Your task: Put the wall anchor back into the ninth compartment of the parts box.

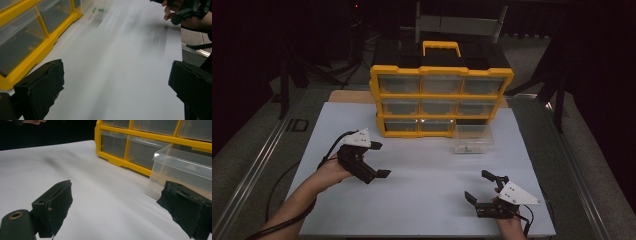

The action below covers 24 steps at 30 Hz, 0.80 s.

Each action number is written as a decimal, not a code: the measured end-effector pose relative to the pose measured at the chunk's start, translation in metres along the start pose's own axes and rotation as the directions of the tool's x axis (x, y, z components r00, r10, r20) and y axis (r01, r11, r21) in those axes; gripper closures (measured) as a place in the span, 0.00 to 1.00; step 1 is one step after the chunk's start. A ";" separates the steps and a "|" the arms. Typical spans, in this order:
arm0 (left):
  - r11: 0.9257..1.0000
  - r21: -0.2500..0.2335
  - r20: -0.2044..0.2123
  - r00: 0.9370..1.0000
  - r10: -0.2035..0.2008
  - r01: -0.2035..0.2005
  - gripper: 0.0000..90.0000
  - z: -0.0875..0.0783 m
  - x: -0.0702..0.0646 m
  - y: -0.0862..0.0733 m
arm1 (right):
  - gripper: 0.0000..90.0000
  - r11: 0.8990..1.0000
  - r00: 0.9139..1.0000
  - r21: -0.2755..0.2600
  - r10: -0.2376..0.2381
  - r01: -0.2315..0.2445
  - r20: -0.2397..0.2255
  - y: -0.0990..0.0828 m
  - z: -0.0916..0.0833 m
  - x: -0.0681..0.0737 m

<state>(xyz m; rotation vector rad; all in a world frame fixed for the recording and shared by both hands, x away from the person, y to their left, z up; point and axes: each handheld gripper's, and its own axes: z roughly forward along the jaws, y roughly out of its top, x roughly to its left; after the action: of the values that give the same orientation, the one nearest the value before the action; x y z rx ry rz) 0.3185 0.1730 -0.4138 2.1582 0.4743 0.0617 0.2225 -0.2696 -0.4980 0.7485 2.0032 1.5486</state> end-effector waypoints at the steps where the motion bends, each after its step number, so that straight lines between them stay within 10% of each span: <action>1: 1.000 -0.002 -0.003 1.000 -0.004 0.004 0.01 -0.001 0.000 -0.003 | 0.11 1.000 1.000 0.001 0.001 -0.001 0.000 0.000 0.000 0.000; 24: 0.992 -0.088 -0.030 0.995 -0.095 0.092 0.01 -0.003 -0.010 -0.087 | 0.11 1.000 1.000 0.014 -0.006 0.006 0.000 -0.001 0.002 0.001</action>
<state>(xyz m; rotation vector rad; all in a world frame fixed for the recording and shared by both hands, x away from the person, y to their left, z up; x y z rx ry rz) 0.2815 0.2172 -0.4803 2.0499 0.5817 0.0660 0.2228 -0.2681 -0.4994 0.7472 2.0164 1.5331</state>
